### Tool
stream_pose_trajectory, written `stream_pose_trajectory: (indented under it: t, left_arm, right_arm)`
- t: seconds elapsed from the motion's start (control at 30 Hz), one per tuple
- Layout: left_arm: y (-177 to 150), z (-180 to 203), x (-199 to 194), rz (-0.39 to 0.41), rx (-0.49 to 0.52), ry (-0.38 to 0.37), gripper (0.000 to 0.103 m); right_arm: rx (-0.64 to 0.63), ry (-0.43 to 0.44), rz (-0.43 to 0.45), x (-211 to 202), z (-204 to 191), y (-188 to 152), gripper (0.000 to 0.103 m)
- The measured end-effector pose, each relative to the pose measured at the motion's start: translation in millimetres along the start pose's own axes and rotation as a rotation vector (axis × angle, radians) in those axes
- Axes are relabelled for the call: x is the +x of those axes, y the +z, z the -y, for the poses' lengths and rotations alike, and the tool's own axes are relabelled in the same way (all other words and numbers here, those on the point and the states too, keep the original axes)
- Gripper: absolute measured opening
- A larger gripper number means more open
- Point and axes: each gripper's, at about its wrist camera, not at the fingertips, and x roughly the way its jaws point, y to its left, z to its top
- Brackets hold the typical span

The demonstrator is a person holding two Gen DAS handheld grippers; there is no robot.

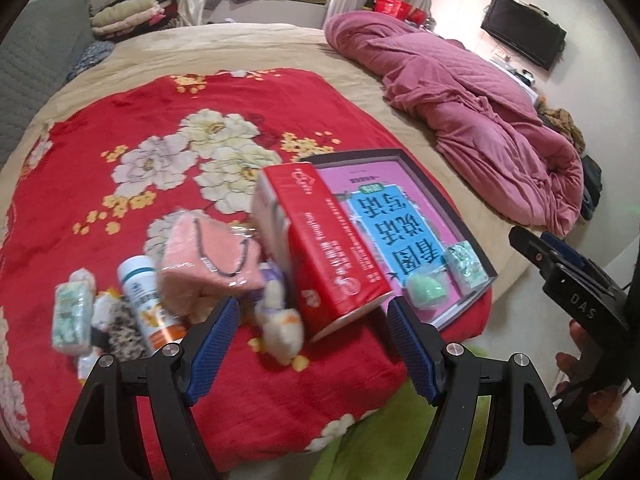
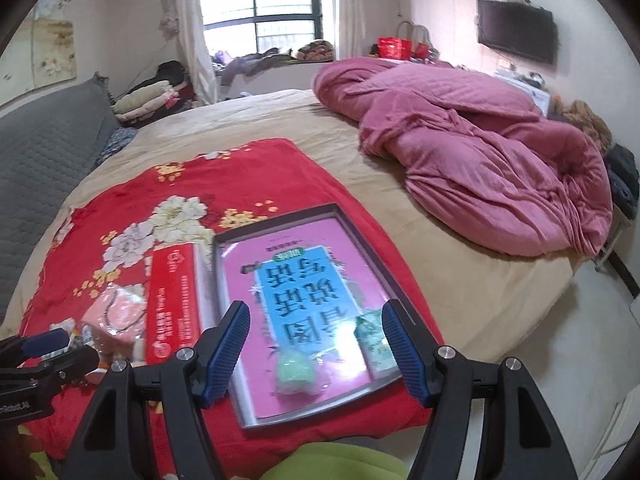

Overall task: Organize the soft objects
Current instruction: 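Withdraw both grippers from the tray back toward the pile, then grasp white-green tissue pack with left gripper while right grasps pink bagged packet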

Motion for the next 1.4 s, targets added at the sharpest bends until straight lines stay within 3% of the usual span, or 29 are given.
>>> stream_pose_trajectory:
  t: [0.77,1.4]
  left_arm:
    - [-28,-94,-43,0.026,-0.138,0.092,0.078]
    - [-49,-193,-23,-0.026,-0.335,0.186,0.078]
  right_arm:
    - [-0.250,0.149,0.010,-18,-122,-6,0.068]
    - [-0.572,0.213,-0.053,44,-221,-51,0.068]
